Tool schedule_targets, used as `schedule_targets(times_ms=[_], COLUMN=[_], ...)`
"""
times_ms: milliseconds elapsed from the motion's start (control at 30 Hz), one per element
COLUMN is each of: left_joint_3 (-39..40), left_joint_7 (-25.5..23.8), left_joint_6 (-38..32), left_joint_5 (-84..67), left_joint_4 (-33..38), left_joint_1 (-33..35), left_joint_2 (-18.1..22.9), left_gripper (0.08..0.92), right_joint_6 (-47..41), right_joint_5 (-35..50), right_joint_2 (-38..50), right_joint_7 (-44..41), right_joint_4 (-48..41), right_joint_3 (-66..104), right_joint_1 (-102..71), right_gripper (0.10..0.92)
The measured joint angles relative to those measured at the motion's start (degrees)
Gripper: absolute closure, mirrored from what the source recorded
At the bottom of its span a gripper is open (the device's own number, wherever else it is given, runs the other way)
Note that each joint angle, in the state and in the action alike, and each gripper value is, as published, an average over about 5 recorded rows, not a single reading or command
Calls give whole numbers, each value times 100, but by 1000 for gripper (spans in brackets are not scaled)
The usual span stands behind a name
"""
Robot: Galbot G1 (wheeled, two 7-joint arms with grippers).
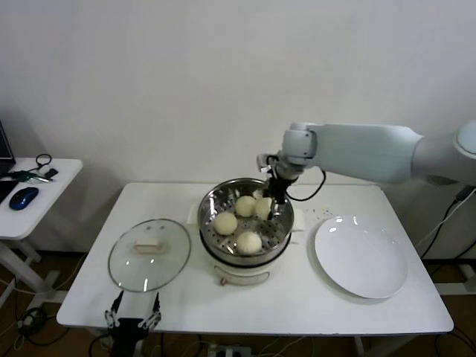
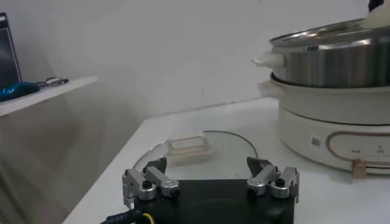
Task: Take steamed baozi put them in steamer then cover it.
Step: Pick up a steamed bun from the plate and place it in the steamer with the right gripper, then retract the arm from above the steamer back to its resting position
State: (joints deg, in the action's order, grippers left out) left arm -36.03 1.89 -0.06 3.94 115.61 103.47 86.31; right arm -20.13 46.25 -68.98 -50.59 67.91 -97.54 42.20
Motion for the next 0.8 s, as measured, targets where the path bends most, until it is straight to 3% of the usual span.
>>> schedule_targets(times_ms=[433,800], left_joint_3=[28,114], left_joint_7=[2,17], left_joint_6=[-15,11], left_joint_5=[14,113], left_joint_4=[-45,-62], left_joint_1=[-17,-81], left_joint_2=[46,111], left_gripper=[177,177], right_joint_6=[14,43], right_joint_5=[-137,-298], right_joint_2=[-154,-122], right_joint_7=[-10,-126], right_joint_4=[-115,-111], right_joint_3=[-212,-192], right_joint_1=[-170,-192], right_gripper=[335,205])
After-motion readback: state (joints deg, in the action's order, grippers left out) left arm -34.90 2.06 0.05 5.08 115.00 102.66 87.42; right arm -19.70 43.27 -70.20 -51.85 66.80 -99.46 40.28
